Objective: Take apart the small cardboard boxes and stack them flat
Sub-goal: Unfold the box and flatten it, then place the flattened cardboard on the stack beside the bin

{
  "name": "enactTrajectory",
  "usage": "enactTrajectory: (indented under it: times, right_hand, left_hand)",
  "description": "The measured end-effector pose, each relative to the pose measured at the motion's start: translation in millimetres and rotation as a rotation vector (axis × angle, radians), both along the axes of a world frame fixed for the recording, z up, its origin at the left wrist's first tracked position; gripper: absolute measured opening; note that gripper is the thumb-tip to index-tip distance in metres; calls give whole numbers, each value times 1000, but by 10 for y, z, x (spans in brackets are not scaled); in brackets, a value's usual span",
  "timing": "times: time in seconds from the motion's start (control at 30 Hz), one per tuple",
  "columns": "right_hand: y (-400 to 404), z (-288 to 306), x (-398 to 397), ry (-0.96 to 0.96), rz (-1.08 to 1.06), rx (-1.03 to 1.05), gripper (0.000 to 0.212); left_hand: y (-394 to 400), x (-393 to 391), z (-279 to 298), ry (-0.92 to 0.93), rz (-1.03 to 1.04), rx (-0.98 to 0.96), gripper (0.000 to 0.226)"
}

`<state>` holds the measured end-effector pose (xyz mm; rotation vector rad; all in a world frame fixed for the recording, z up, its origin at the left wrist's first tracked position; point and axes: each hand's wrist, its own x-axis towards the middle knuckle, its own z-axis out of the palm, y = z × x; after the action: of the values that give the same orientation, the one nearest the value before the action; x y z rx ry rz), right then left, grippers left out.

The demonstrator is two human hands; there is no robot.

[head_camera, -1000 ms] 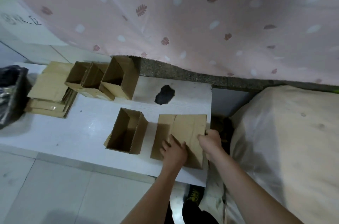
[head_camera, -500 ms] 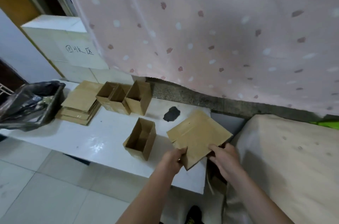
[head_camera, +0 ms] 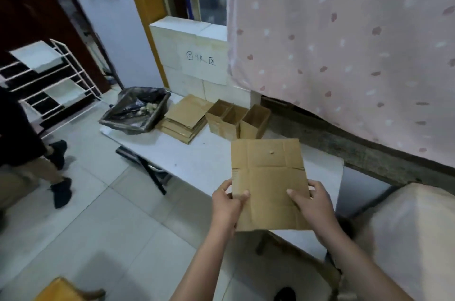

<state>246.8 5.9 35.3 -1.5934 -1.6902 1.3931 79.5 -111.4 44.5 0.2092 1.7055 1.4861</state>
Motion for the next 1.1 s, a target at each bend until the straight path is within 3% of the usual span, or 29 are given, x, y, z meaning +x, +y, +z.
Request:
enactTrajectory:
  times: [0.2,0.47,0.7,1.1]
  right_hand:
    - [-592,-101,-713,57,147,4,51]
    - [-768,58,-1433,98,195,22,48]
    - [-500,-95,-2240,69,191,29,45]
    - [240,-308,-4139,158,50,-110,38]
  left_hand:
    - [-829,-446,-48,41,208,-56,33]
    - [-1077,-1043,23,111,312,-22,37]
    - [-833,-1789,-69,135,308,-86,37]
    - [145,-3794,33,283,161,-256,27]
